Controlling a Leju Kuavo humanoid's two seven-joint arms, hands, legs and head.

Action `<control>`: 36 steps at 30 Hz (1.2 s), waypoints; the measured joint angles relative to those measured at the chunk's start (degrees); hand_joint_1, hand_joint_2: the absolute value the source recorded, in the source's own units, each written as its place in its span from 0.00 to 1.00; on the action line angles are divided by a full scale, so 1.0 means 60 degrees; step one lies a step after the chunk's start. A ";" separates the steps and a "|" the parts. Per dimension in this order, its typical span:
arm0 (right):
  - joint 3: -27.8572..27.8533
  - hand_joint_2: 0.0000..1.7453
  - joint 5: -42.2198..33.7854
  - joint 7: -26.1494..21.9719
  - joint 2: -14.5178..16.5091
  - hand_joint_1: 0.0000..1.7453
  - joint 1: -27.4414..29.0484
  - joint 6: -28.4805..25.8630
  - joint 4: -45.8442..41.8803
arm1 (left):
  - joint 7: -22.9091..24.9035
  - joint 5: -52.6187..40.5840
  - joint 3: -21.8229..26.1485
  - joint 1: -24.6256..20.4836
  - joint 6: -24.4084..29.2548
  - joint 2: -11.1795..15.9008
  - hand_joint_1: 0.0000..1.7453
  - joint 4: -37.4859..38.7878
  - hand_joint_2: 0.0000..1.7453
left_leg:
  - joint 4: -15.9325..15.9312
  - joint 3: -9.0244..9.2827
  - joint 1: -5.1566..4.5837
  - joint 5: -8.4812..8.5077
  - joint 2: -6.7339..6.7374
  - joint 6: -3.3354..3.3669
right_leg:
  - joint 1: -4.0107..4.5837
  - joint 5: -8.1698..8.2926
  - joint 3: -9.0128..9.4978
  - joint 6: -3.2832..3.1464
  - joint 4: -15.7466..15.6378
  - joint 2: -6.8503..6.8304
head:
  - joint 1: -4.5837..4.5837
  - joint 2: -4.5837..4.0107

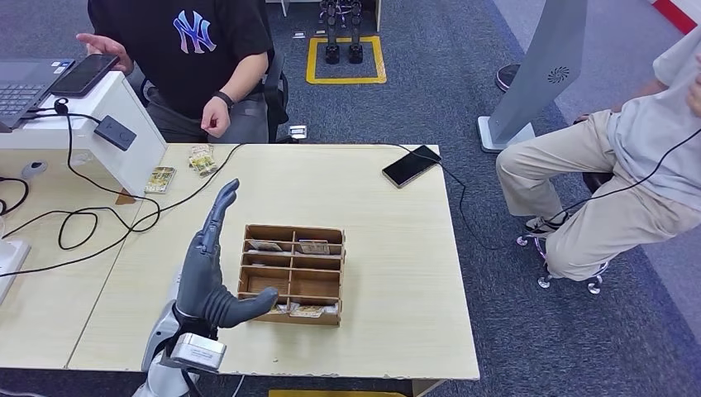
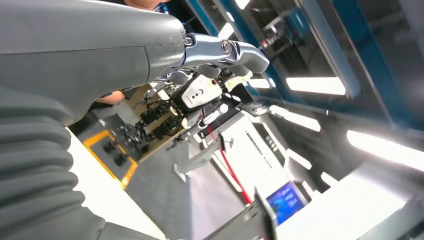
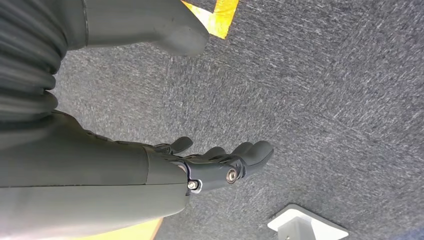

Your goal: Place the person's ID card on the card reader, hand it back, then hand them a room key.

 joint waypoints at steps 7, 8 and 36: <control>0.0000 1.00 0.0032 0.0052 0.0000 0.00 0.0024 0.0000 -0.0001 | 0.0083 -0.0425 -0.0405 -0.0022 0.0130 0.0242 0.00 0.0220 1.00 | 0.0000 0.0000 0.0000 0.0000 0.0000 0.0000 | 0.0000 0.0000 -0.0001 0.0000 0.0000 0.0000 | -0.0002 0.0000; 0.0000 1.00 0.0031 0.0070 0.0000 0.00 0.0027 0.0000 -0.0003 | 0.0100 -0.0530 -0.0453 -0.0035 0.0157 0.0267 0.00 0.0247 1.00 | 0.0000 0.0000 0.0000 0.0000 0.0000 0.0000 | 0.0000 0.0000 -0.0001 0.0000 0.0000 0.0000 | -0.0002 0.0000; 0.0000 1.00 0.0052 0.0059 0.0000 0.00 0.0075 0.0000 -0.0096 | 0.0604 -0.1730 -0.1649 -0.0713 -0.0040 0.0923 0.00 0.1474 1.00 | 0.0000 -0.0001 0.0000 0.0000 0.0000 0.0000 | 0.0000 0.0000 -0.0001 0.0000 0.0000 0.0000 | -0.0002 0.0000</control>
